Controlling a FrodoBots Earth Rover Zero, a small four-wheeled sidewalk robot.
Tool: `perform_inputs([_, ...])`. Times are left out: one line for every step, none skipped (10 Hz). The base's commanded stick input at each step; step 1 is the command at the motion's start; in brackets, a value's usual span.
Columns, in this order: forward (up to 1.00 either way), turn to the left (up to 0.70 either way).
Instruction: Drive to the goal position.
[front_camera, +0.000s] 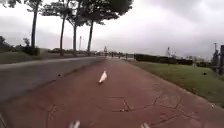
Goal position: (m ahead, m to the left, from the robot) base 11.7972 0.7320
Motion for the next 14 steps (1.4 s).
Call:
perform_inputs([0.7, 0.02])
perform_inputs([0.7, 0.02])
perform_inputs([0.7, 0.02])
perform_inputs([0.7, 0.02])
perform_inputs([0.7, 0.02])
perform_inputs([0.7, 0.02])
perform_inputs([0.7, 0.02])
perform_inputs([0.7, 0.02])
perform_inputs([0.7, 0.02])
perform_inputs([0.7, 0.02])
perform_inputs([0.7, 0.02])
perform_inputs([0.7, 0.02])
perform_inputs([0.7, 0.02])
perform_inputs([0.7, 0.02])
